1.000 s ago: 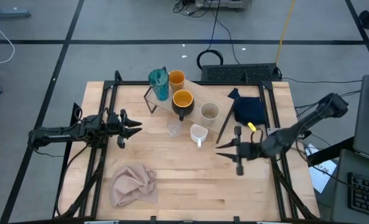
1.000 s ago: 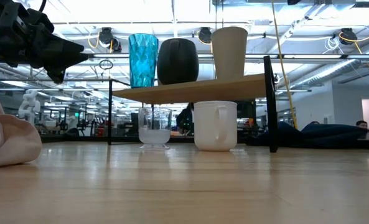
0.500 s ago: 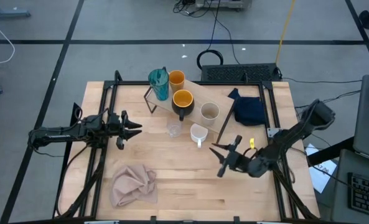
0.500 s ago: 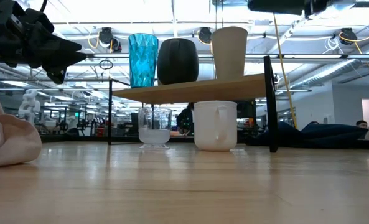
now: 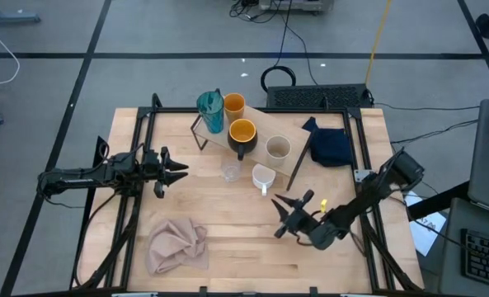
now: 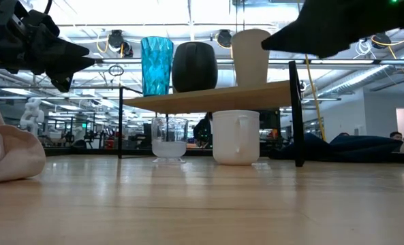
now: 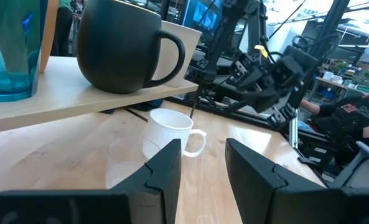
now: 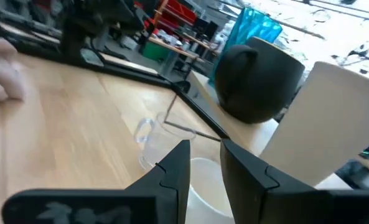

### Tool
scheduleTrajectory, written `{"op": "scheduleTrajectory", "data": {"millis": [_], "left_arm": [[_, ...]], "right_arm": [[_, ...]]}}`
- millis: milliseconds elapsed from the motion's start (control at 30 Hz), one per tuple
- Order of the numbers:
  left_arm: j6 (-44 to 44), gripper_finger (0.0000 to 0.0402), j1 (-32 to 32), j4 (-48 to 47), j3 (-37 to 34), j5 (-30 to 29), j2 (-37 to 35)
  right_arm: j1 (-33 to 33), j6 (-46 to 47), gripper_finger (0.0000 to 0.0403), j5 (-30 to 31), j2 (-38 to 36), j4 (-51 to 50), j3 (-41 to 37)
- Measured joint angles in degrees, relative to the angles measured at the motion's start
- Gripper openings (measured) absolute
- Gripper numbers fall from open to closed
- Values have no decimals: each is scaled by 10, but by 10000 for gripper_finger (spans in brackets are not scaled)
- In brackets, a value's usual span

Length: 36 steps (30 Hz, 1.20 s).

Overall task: Stack small to large cups/mugs on shelf
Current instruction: Put the white mug on the shelf

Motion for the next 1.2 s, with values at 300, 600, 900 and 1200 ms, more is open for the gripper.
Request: {"op": "scheduleTrajectory", "data": {"millis": [300,600,900,1200], "left_arm": [[0,124,0,0,0,0,0],[-8,124,0,0,0,-1,0],[-15,124,0,0,0,-1,0],[-15,124,0,0,0,-1,0]], "right_arm": [[16,12,77,94,80,0,24],[17,64,77,107,145,-1,24],[-8,134,77,105,179,-2,24],[-32,230,82,-10,180,9,24]]}}
